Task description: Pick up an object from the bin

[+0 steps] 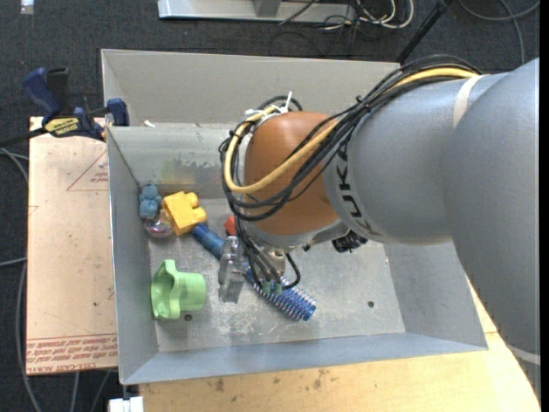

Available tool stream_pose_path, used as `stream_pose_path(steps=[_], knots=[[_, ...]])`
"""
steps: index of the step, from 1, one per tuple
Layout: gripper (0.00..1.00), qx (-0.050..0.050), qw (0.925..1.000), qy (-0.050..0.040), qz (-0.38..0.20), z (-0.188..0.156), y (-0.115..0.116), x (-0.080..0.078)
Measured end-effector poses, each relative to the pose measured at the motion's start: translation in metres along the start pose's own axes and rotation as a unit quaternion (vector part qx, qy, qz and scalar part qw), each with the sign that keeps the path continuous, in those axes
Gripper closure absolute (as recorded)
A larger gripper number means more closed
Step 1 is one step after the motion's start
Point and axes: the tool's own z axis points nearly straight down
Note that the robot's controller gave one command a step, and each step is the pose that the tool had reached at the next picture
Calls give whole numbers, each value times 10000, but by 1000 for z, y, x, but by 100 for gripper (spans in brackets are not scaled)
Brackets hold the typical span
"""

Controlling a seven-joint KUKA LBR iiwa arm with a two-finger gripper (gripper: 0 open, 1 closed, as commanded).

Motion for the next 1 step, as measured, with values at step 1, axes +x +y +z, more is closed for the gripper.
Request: stream_pose_path(steps=[1], knots=[[100, -2, 9952, -6, 984, 34, 4, 15]])
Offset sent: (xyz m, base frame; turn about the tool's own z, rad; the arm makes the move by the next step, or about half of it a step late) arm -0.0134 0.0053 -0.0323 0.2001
